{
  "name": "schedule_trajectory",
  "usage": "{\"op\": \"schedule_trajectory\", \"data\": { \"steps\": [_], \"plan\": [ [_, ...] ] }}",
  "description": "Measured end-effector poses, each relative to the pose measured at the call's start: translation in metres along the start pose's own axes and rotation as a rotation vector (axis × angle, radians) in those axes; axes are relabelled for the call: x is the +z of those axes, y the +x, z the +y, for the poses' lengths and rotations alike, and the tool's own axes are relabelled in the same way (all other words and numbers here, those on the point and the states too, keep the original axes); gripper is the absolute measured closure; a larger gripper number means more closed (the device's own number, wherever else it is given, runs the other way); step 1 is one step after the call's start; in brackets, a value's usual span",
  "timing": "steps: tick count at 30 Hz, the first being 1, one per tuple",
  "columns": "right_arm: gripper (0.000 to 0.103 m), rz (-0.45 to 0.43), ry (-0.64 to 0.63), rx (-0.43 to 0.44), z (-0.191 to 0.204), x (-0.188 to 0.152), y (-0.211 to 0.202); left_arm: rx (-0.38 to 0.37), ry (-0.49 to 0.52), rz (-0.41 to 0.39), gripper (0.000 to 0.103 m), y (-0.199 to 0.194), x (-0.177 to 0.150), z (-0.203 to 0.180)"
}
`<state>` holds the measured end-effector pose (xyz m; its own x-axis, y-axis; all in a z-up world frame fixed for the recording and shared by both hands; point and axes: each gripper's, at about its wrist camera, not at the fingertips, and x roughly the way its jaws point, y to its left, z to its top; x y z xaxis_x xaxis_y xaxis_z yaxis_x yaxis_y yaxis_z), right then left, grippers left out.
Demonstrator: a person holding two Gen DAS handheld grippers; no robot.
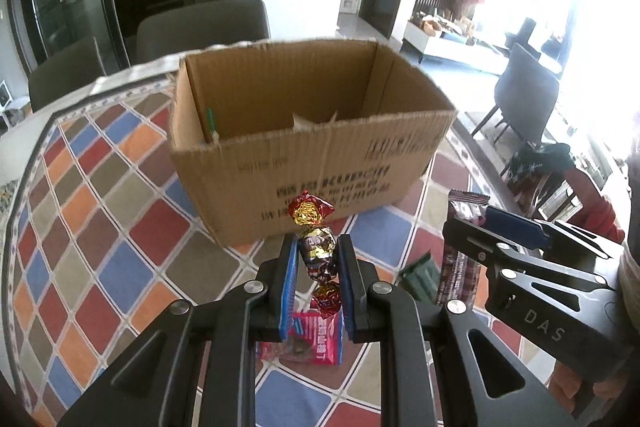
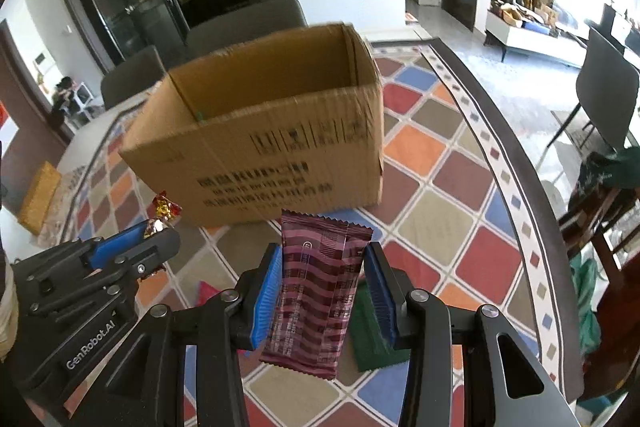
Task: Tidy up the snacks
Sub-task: 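Carry the gold candies and striped bar over the box with both tools, then open both tools to drop the candies and striped bar into the box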
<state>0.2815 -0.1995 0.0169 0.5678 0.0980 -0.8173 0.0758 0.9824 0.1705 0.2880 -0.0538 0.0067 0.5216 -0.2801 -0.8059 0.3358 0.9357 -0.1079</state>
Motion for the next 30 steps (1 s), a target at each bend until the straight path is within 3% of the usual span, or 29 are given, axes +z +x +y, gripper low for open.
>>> {"op": "schedule_trajectory", "data": {
  "steps": [18,30],
  "plan": [
    [0.060,-0.124,-0.067,0.059,0.021,0.059,-0.023,0.015,-0.031,-0.089,0.083,-0.027,0.048,0.014],
    [0.060,-0.199,-0.105,0.060,0.038,0.111,-0.023,0.017,-0.057,-0.102,0.083,-0.017,0.082,0.034]
  ]
}}
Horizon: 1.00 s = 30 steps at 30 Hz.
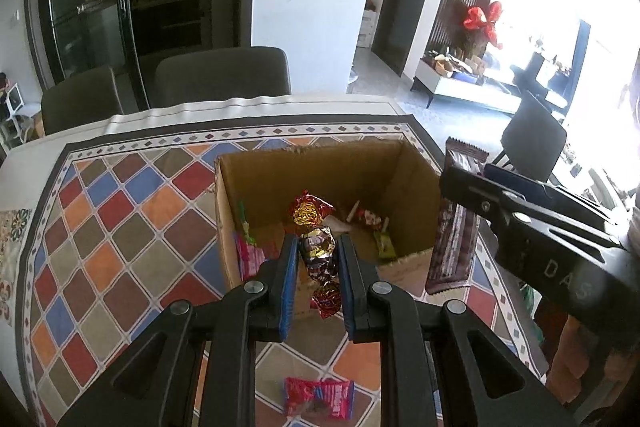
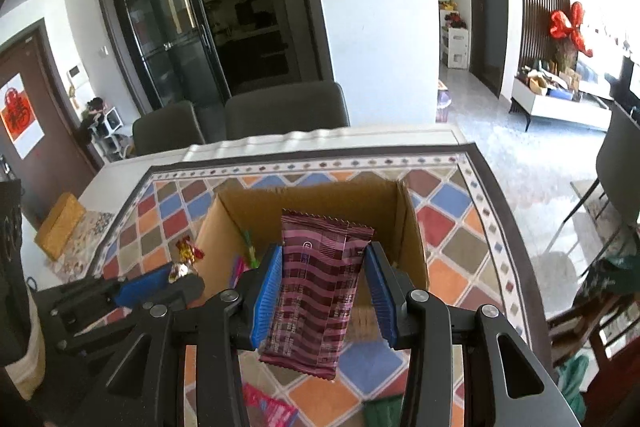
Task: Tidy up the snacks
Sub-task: 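Open both tools to drop the candies and striped bar into the box, then move both tools back to the red packet and green packet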
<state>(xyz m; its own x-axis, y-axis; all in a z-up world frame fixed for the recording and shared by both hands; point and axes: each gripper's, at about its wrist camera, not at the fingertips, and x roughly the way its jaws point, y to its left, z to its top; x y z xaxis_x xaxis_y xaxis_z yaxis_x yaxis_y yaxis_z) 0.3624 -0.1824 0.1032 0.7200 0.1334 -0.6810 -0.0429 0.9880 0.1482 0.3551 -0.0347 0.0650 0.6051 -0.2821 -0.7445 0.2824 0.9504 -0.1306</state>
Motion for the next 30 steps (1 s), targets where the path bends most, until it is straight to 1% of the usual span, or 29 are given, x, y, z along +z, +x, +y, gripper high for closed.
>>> {"op": "schedule_trajectory", "data": {
  "steps": [9,11,12,13,15,20,26,30],
  "plan": [
    [0.060,0.010,-0.026,-0.009,0.000,0.021,0.033,0.005,-0.003,0.008,0.082,0.023,0.021,0.009],
    [0.059,0.017,-0.024,-0.011,0.000,0.022,0.040,0.007,-0.001,0.010,0.074,0.028,0.024,0.010],
    [0.058,0.019,-0.020,-0.018,-0.002,0.022,0.043,0.009,-0.004,0.006,0.065,0.030,0.024,0.010],
    [0.053,0.021,-0.017,-0.027,-0.002,0.022,0.046,0.012,-0.003,0.001,0.061,0.030,0.024,0.010],
    [0.050,0.034,-0.008,-0.048,-0.005,0.019,0.051,0.027,-0.003,-0.005,0.061,0.030,0.022,0.011],
    [0.050,0.057,0.010,-0.037,-0.011,0.008,0.051,0.034,-0.005,-0.009,0.061,0.027,0.013,0.009],
    [0.050,0.059,-0.002,-0.007,-0.009,-0.009,0.039,0.048,0.002,-0.039,0.060,0.010,-0.005,0.004],
    [0.050,0.043,-0.011,-0.005,-0.008,-0.019,0.025,0.053,-0.012,-0.065,0.057,-0.004,-0.015,0.003]
  ]
}}
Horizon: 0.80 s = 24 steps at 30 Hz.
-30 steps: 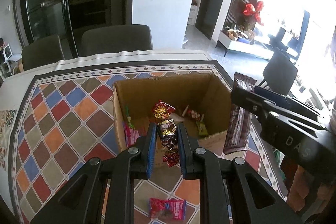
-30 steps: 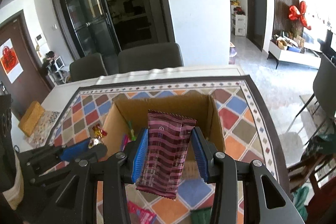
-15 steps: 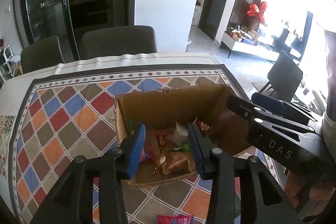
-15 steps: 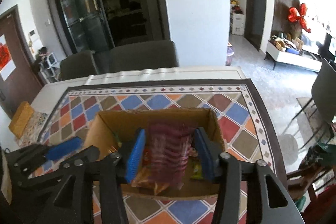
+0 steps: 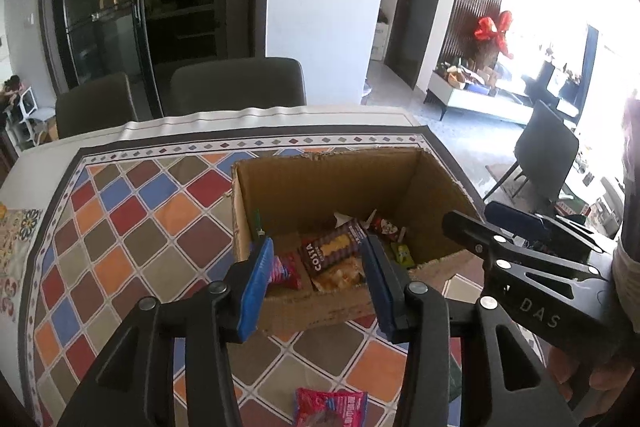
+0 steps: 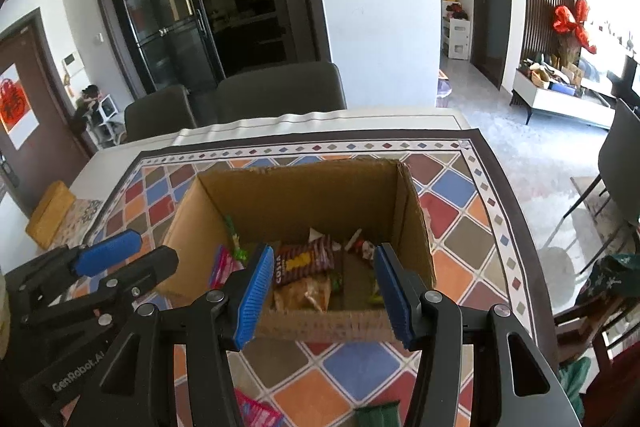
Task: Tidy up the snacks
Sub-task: 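Move both tools back to the red packet and green packet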
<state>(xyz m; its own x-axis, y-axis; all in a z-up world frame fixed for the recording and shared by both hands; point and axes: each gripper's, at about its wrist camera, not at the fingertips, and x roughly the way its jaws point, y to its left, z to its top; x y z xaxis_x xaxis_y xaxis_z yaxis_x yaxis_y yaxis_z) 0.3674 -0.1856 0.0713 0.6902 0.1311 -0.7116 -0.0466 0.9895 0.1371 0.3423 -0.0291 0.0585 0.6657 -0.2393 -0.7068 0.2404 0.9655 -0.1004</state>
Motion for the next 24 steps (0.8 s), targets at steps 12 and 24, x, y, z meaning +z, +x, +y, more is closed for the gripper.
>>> {"op": "schedule_trajectory", "data": {
  "steps": [12,24],
  "plan": [
    [0.050,0.022,0.007,0.004,-0.008,-0.036,-0.023,-0.011,-0.053,0.012,0.050,-0.018,-0.038,-0.007],
    [0.043,0.129,0.026,-0.021,-0.021,-0.092,-0.013,-0.015,-0.039,0.073,0.038,-0.013,-0.089,-0.020]
  ]
}}
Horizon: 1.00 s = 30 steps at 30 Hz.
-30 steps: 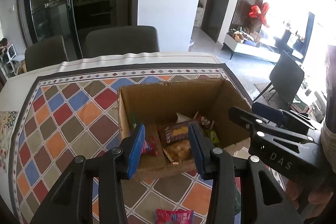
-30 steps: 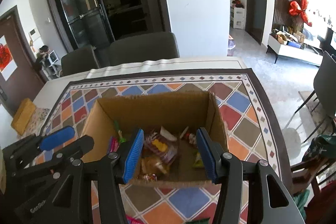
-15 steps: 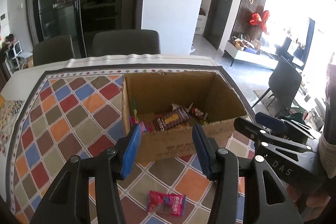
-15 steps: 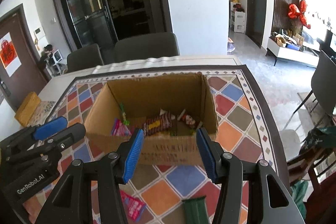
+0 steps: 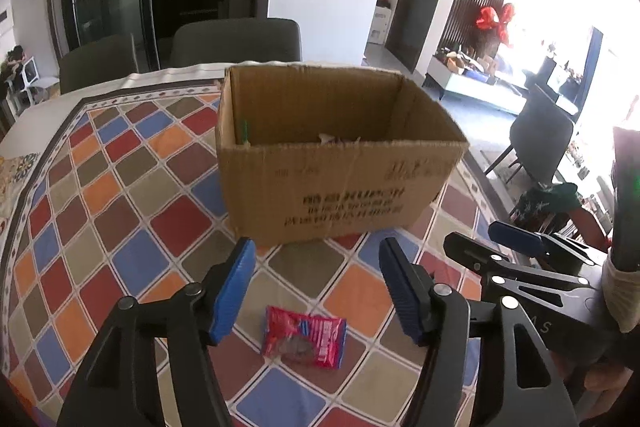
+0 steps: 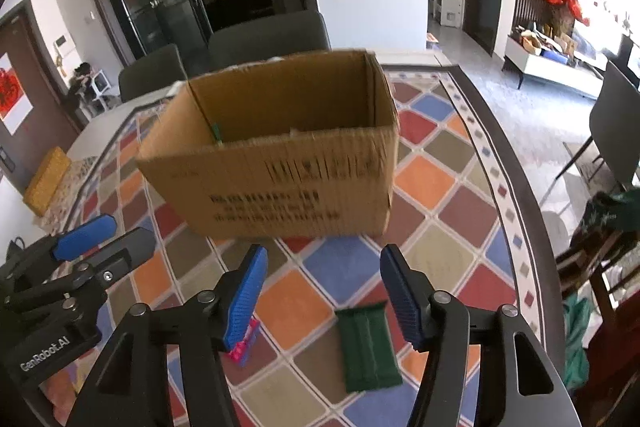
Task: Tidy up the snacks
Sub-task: 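Move both tools back to the red packet and green packet, then grasp the red packet with the left tool while the right tool grasps the green packet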
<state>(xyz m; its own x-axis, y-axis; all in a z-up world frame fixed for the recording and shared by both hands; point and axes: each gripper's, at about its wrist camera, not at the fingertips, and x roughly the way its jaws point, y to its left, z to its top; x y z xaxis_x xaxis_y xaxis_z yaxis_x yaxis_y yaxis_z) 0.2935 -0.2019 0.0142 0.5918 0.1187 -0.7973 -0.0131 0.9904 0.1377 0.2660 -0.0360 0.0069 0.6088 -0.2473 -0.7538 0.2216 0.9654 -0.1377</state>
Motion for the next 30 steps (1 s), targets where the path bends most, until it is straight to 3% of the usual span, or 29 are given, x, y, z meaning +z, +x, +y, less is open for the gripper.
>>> {"op": "schedule_trajectory", "data": {
  "steps": [4,10,30],
  "plan": [
    [0.033,0.012,-0.002,-0.021,-0.003,-0.013,0.003,0.007,0.024,0.012,0.030,0.003,-0.015,-0.002],
    [0.031,0.052,-0.017,-0.029,-0.003,-0.032,0.012,-0.005,0.049,0.040,0.021,0.010,-0.032,-0.001],
    [0.031,0.212,-0.046,-0.084,-0.012,-0.081,0.050,-0.025,0.131,0.229,0.015,0.068,-0.077,0.000]
  ]
}}
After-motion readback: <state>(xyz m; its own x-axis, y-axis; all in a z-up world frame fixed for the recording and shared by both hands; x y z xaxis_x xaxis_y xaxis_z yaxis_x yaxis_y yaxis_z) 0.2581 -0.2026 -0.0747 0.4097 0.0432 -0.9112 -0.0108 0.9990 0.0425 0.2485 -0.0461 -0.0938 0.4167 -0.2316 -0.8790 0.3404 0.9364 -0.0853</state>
